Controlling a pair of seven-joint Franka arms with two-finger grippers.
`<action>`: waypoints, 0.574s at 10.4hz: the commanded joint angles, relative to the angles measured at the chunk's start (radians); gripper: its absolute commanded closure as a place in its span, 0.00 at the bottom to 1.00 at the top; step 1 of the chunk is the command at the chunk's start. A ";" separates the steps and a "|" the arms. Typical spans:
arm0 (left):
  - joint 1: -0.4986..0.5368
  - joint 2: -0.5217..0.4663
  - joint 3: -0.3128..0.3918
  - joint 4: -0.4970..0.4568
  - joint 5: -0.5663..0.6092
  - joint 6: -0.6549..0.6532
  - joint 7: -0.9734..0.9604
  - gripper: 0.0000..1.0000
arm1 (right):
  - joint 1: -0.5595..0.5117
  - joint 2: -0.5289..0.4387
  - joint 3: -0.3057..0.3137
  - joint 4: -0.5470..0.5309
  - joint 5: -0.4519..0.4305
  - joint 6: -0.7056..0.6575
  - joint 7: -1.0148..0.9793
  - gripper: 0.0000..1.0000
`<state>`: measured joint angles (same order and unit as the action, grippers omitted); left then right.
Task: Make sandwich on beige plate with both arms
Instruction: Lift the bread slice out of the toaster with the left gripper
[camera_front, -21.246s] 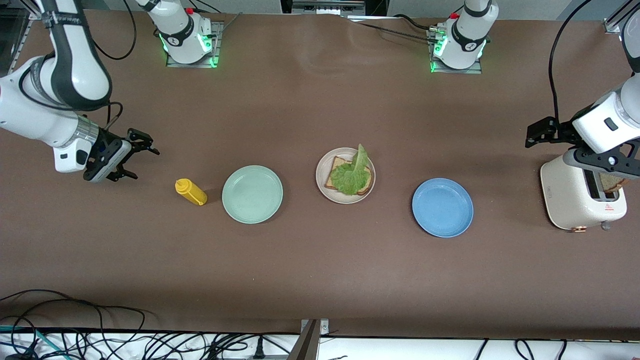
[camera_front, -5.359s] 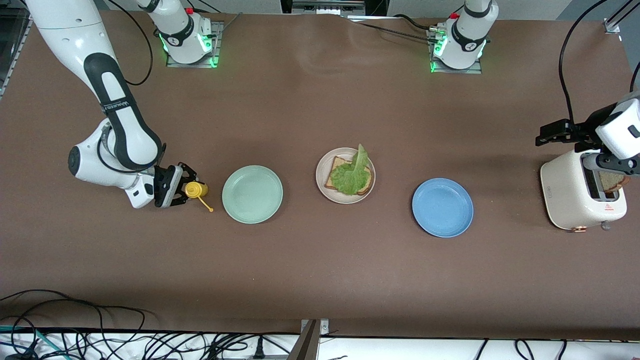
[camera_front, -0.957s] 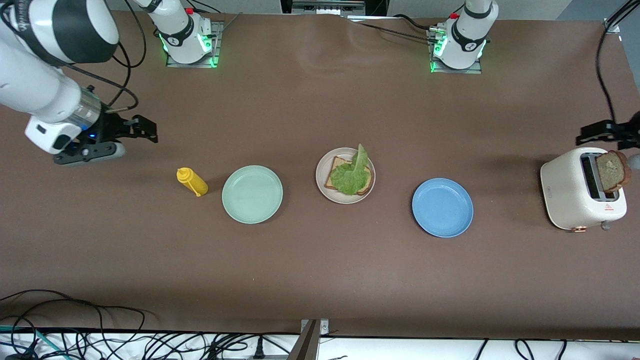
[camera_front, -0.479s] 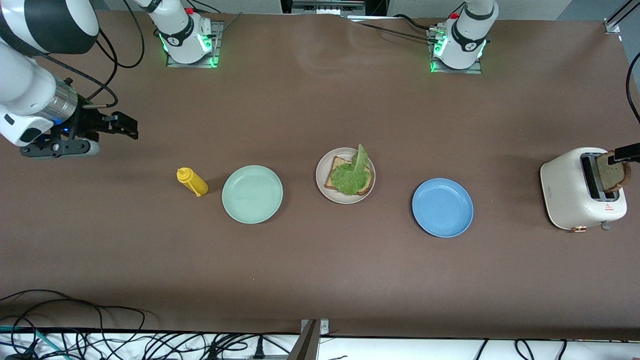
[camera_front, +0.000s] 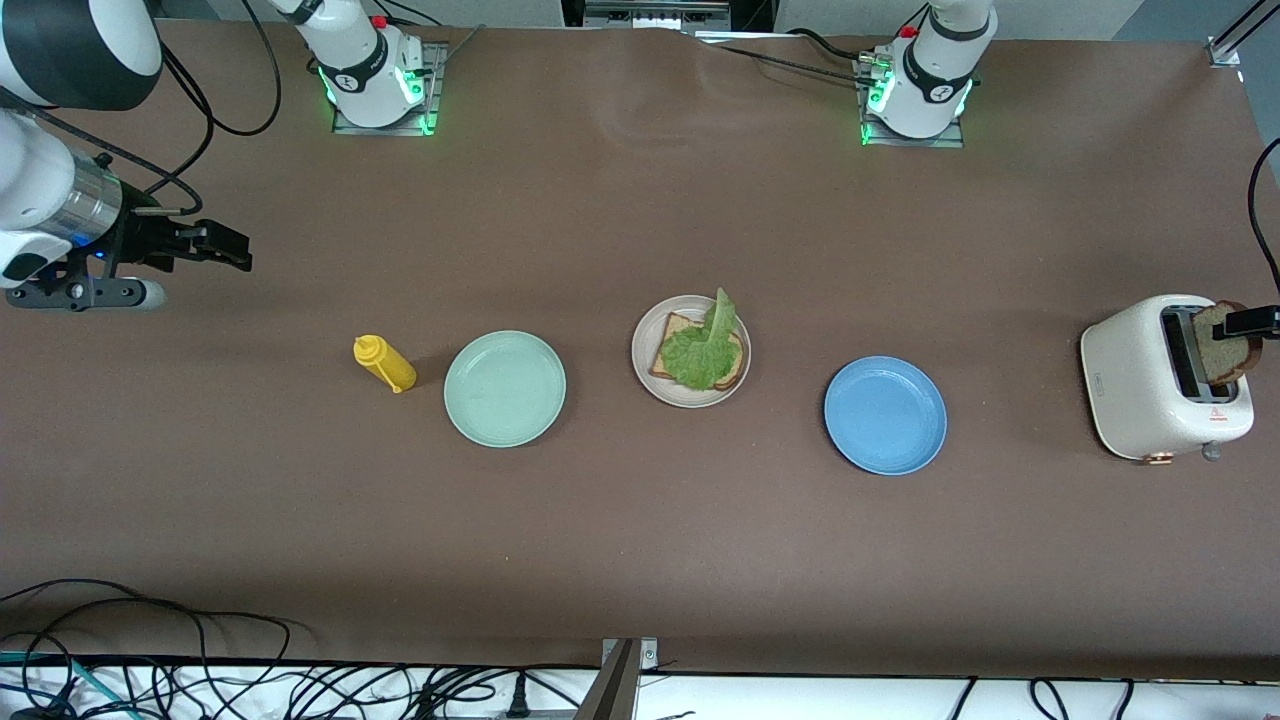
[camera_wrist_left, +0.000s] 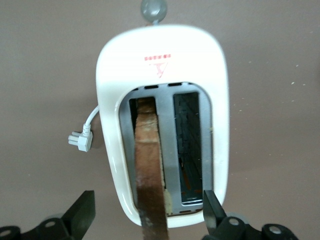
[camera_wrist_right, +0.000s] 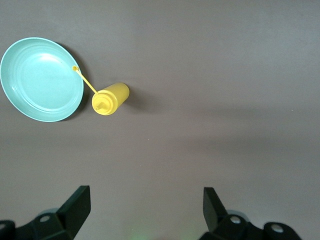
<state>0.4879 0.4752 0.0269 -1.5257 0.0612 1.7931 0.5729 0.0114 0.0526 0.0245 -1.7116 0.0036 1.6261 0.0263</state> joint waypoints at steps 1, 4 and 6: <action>0.026 0.026 -0.012 0.007 0.014 -0.015 -0.014 0.55 | -0.033 0.001 -0.004 0.033 -0.010 -0.029 -0.003 0.00; 0.028 0.020 -0.009 0.022 -0.079 -0.101 -0.102 1.00 | -0.027 0.003 -0.001 0.036 -0.062 -0.025 0.013 0.00; 0.028 0.016 -0.010 0.033 -0.086 -0.110 -0.104 1.00 | -0.025 0.009 0.005 0.044 -0.060 -0.018 0.015 0.00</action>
<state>0.5104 0.5029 0.0227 -1.5122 -0.0008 1.7140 0.4859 -0.0133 0.0529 0.0169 -1.6954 -0.0366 1.6231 0.0277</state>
